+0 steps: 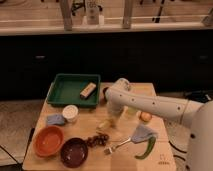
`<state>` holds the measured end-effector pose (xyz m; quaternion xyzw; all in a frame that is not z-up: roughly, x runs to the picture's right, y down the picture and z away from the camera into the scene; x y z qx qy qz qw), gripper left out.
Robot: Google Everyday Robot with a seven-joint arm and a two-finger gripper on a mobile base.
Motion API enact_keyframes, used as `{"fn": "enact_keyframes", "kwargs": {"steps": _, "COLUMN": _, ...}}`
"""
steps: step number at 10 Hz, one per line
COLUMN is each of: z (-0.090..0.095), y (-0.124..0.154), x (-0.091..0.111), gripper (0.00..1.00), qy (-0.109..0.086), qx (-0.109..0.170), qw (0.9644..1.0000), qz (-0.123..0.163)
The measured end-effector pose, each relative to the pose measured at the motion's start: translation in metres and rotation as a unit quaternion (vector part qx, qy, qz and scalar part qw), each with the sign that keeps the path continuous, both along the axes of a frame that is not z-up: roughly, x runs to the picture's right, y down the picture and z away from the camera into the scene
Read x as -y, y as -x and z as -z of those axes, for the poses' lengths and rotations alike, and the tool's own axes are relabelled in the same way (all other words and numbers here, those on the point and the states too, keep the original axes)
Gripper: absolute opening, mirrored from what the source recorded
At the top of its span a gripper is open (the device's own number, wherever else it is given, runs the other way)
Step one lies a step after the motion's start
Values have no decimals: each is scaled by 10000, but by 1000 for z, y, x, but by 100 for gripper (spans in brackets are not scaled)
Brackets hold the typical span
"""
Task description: Place banana in red bowl
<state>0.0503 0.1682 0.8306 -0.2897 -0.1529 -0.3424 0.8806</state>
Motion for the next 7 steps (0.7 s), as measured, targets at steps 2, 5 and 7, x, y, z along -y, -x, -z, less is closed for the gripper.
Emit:
{"fn": "enact_keyframes", "kwargs": {"steps": 2, "z": 8, "y": 7, "x": 7, "gripper": 0, "qy": -58, "qx": 67, "qw": 9999, "qz": 122}}
{"fn": "enact_keyframes", "kwargs": {"steps": 5, "z": 33, "y": 25, "x": 15, "gripper": 0, "qy": -133, "qx": 204, "qw": 9991, "qz": 344}}
{"fn": "enact_keyframes", "kwargs": {"steps": 7, "z": 41, "y": 29, "x": 14, "gripper": 0, "qy": -154, "qx": 262, "qw": 9985, "qz": 460}}
